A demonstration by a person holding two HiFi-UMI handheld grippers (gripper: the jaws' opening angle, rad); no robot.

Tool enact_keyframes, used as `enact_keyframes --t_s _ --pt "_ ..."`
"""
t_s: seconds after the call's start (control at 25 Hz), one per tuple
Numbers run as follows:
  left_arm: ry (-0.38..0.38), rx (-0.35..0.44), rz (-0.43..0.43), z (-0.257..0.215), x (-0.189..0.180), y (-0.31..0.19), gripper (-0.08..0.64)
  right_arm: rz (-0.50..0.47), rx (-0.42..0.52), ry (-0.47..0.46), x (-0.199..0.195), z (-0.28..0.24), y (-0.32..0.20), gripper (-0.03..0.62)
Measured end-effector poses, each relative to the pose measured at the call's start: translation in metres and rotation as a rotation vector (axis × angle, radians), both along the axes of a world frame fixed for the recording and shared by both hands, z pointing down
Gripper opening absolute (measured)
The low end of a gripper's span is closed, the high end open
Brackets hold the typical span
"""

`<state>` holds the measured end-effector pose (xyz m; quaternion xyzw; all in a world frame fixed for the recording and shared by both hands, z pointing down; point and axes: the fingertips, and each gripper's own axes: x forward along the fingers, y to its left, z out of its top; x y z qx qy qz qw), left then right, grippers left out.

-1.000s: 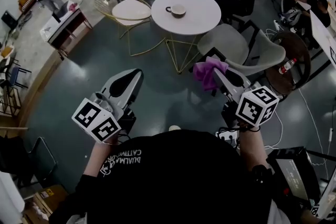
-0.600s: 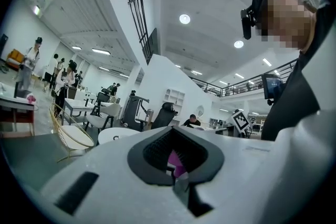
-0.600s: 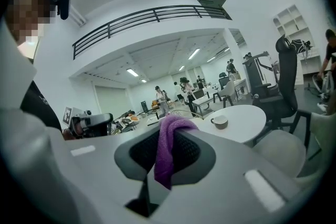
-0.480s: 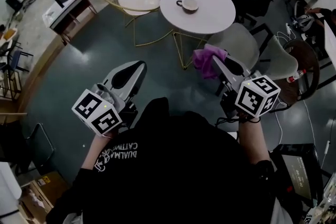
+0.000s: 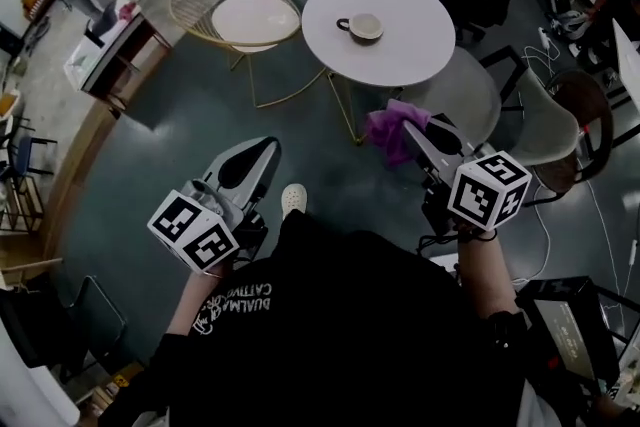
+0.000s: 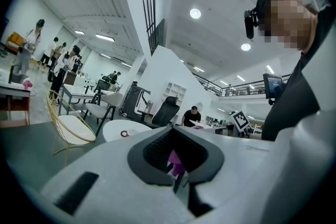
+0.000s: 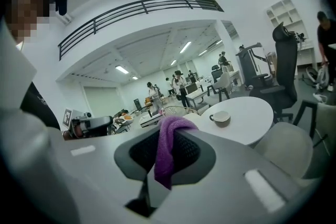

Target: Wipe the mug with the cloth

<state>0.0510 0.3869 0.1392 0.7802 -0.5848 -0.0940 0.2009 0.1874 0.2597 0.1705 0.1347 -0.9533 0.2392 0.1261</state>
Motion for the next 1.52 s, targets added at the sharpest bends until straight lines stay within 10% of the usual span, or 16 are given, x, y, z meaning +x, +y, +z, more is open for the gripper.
enact_keyframes --t_s 0.84,1.52 --pt "-0.087 0.034 0.355 -0.013 -0.174 -0.155 0.0 0.362 0.013 -0.046 -0.136 -0.007 -0.103 0.043" --pt "-0.175 -0.124 0.421 0.131 -0.169 -0.282 0.0 0.41 -0.182 -0.048 -0.15 0.138 -0.171 0.044"
